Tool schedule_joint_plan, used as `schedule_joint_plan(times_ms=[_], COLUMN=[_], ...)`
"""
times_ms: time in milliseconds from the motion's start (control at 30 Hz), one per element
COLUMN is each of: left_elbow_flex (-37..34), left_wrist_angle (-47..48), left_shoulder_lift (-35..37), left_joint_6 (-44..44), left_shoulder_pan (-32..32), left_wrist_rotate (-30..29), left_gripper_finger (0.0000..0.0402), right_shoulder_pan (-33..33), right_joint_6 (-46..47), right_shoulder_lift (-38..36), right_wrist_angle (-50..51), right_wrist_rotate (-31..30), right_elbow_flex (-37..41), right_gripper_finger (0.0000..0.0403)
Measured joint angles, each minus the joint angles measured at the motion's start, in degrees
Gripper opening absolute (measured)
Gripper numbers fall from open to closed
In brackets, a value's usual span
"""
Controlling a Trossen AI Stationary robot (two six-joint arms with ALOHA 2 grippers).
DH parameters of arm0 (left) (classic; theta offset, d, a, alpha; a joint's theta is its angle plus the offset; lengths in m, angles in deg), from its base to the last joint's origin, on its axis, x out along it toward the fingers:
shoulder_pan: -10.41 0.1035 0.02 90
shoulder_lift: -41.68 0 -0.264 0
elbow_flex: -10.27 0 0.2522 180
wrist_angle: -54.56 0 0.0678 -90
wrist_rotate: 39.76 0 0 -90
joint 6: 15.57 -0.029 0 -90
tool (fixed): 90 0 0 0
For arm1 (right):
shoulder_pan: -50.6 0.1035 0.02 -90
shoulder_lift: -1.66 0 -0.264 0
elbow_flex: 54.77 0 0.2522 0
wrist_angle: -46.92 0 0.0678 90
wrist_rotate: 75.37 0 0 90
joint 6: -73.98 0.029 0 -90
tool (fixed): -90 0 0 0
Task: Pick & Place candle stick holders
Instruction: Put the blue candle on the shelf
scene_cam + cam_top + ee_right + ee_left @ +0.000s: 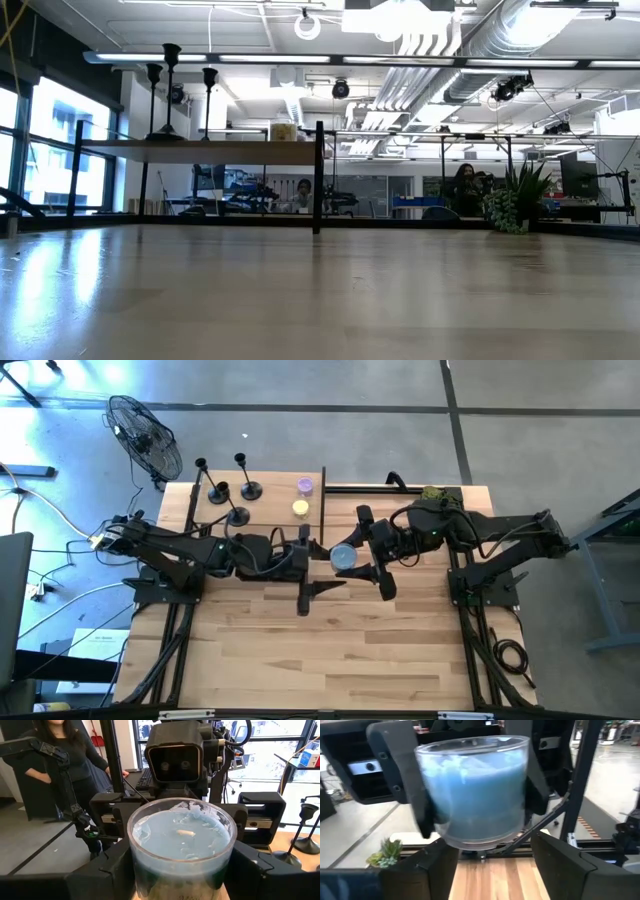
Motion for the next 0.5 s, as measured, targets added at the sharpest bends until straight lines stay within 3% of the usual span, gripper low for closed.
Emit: schedule_joint_plan(times_ms=[300, 500], left_elbow_flex=[0.0, 0.0], left_wrist_angle=[-0.08, -0.1], left_shoulder_lift=[0.0, 0.0], left_joint_6=[0.16, 1.84], left_shoulder_pan=[0.08, 0.07], left_wrist_rotate=[0.2, 0.14], left_gripper_finger=[0.0327, 0.0354], right_shoulder_pan=[0.0, 0.0], right_joint_6=[-0.2, -0.2], right_shoulder_lift=[0.0, 0.0], right_wrist_angle=[0.0, 0.0], right_wrist_rotate=[-0.02, -0.03], right_elbow_flex=[-0.02, -0.02], right_gripper_finger=[0.0221, 0.0221])
